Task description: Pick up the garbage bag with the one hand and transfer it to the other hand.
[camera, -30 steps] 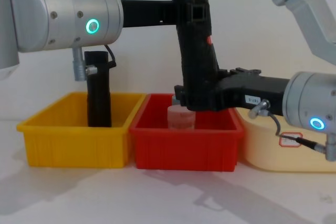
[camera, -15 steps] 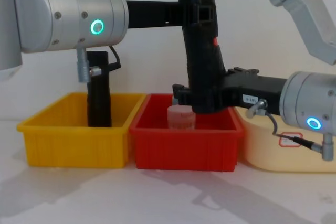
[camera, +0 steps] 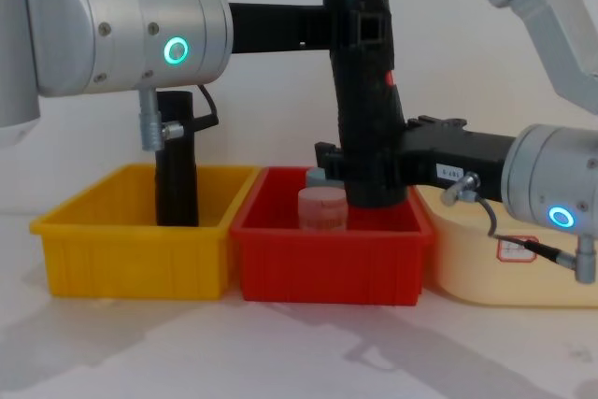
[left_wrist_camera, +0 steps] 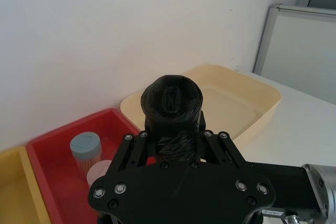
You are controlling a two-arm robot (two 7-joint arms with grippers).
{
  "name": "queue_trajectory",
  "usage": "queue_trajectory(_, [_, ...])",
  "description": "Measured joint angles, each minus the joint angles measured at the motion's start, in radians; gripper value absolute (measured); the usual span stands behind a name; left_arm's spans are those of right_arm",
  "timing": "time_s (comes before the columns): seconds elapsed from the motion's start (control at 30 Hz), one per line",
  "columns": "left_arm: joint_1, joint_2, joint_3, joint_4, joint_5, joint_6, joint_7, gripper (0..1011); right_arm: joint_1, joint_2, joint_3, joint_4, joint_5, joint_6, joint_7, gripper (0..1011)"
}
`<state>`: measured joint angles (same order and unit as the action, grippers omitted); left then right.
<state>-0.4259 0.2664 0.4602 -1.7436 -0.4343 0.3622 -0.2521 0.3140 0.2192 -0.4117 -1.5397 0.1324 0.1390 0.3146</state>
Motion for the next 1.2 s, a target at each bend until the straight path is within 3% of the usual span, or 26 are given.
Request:
queue_trajectory(0.4, [0.001,0.001,0.002,-0.004,-0.001,0.003,0.000,379,-0.001,-0.001,0.003,0.001,-0.002,-0.004,-0.003,586])
queue_trajectory(0.77, [0.002,0.002,0.002,-0.005,-0.002,0.003,0.000,383,-0.002,-0.002,0.004,0.001,-0.004,-0.007,-0.003,569])
queue_trajectory(1.03, [0.003,0.002,0.002,-0.005,-0.002,0.004,0.000,570,-0.005,-0.004,0.008,0.004,-0.002,-0.013,-0.003,568])
queue_trajectory(1.13, [0.003,0.002,0.002,-0.005,-0.002,0.004,0.000,705,-0.006,-0.004,0.010,0.004,-0.001,-0.014,-0.005,569])
queue_trajectory(1.2, [0.003,0.002,0.002,-0.005,-0.002,0.004,0.000,743,-0.007,-0.004,0.011,0.004,-0.001,-0.014,-0.005,569])
